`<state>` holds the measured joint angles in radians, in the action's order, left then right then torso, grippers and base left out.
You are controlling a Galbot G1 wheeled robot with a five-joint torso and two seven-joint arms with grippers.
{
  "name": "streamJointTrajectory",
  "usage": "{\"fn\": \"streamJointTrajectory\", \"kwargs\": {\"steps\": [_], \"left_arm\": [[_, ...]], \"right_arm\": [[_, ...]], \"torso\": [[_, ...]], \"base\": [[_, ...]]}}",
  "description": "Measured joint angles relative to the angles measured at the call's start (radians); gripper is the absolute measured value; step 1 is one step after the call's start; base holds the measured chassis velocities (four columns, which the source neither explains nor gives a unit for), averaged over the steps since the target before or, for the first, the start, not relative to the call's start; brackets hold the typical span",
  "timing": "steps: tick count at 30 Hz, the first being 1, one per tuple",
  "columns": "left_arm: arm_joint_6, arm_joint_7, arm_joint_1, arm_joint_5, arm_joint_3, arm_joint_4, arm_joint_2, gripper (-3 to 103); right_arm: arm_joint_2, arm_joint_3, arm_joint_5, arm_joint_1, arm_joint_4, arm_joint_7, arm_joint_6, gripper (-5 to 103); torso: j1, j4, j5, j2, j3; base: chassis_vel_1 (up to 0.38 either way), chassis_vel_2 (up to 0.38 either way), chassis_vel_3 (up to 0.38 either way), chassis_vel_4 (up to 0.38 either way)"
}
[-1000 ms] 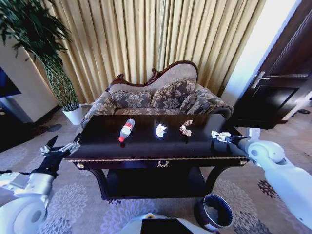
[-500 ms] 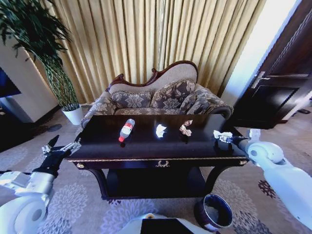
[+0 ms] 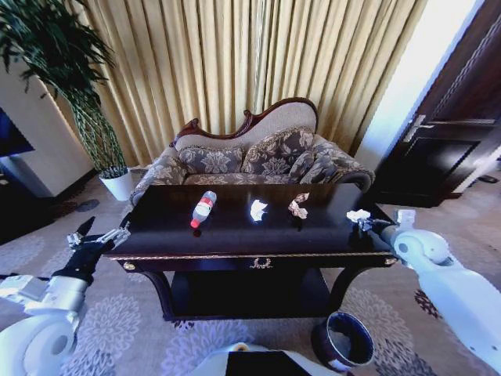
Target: Move to the front of the table and place the trash on the table into the trash bin.
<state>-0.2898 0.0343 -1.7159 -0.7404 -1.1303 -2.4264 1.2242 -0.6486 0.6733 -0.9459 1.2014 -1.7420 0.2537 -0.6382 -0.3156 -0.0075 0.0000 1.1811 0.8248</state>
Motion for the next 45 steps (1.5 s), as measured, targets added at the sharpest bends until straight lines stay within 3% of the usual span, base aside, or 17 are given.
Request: {"fn": "streamJointTrajectory", "kwargs": {"steps": [7,17,21,33,45], "left_arm": [[0.0,0.0,0.002,0.0,0.004,-0.005,0.003,100],[0.002,-0.004,0.018,-0.012,-0.008,0.0,0.018,100],[0.005,-0.004,0.019,-0.017,-0.012,0.001,0.019,100],[0.017,-0.005,0.019,-0.034,-0.022,0.013,0.016,100],[0.018,-0.004,0.023,-0.038,-0.014,0.009,0.015,100]], "right_arm": [[-0.006,0.012,0.002,0.011,-0.018,0.0,0.013,1],[-0.044,0.086,-0.026,0.072,-0.193,0.002,0.162,0],[-0.075,0.123,-0.023,0.113,-0.301,0.026,0.18,0],[-0.204,0.183,0.06,0.317,-0.72,0.121,0.187,0],[-0.292,0.178,0.164,0.458,-0.768,0.117,0.182,0]], "torso": [[0.0,0.0,0.0,0.0,0.0],[0.0,0.0001,-0.0001,0.0,0.0],[0.0,0.0001,-0.0002,0.0,0.0],[0.0,-0.0001,-0.0004,0.0,0.0],[0.0,0.0001,-0.0001,0.0,0.0]], "base": [[0.0,0.0,0.0,0.0],[0.0,0.0,0.0,0.0],[0.0,0.0,0.0,0.0],[0.0,0.0,0.0,0.0],[0.0,0.0,0.0,0.0]]}}
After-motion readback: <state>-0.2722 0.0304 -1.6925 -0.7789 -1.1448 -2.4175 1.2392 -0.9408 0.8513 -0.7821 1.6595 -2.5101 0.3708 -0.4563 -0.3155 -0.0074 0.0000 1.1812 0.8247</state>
